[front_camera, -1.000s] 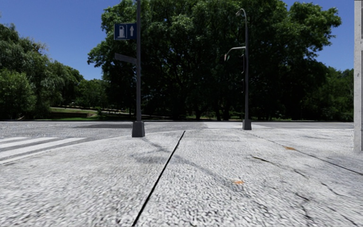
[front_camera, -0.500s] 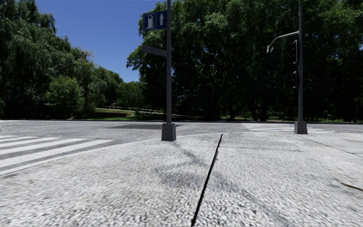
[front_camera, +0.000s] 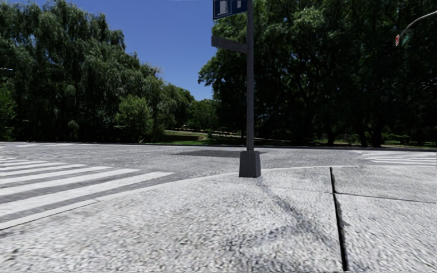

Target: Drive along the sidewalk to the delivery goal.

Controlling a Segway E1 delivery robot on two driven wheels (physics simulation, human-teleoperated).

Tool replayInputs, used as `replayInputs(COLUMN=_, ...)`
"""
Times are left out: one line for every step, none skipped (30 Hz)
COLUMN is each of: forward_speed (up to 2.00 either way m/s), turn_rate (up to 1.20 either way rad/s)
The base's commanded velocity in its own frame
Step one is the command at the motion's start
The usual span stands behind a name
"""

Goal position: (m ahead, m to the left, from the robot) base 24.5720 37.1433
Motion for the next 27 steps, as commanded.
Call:
replayInputs(forward_speed=1.93, turn_rate=0.58)
replayInputs(forward_speed=1.93, turn_rate=0.58)
replayInputs(forward_speed=1.93, turn_rate=0.58)
replayInputs(forward_speed=1.93, turn_rate=0.58)
replayInputs(forward_speed=1.93, turn_rate=0.58)
replayInputs(forward_speed=1.93, turn_rate=0.58)
replayInputs(forward_speed=1.93, turn_rate=0.58)
replayInputs(forward_speed=1.93, turn_rate=0.58)
replayInputs(forward_speed=1.93, turn_rate=0.58)
replayInputs(forward_speed=1.93, turn_rate=0.58)
replayInputs(forward_speed=1.93, turn_rate=0.58)
replayInputs(forward_speed=1.93, turn_rate=0.58)
replayInputs(forward_speed=1.93, turn_rate=0.58)
replayInputs(forward_speed=1.93, turn_rate=0.58)
replayInputs(forward_speed=1.93, turn_rate=0.58)
replayInputs(forward_speed=1.93, turn_rate=0.58)
replayInputs(forward_speed=1.93, turn_rate=0.58)
replayInputs(forward_speed=1.93, turn_rate=0.58)
replayInputs(forward_speed=1.93, turn_rate=0.58)
replayInputs(forward_speed=1.93, turn_rate=0.58)
replayInputs(forward_speed=1.93, turn_rate=0.58)
replayInputs(forward_speed=1.93, turn_rate=0.58)
replayInputs(forward_speed=1.93, turn_rate=0.58)
replayInputs(forward_speed=1.93, turn_rate=0.58)
replayInputs(forward_speed=1.93, turn_rate=0.58)
replayInputs(forward_speed=1.93, turn_rate=0.58)
replayInputs(forward_speed=1.93, turn_rate=0.58)
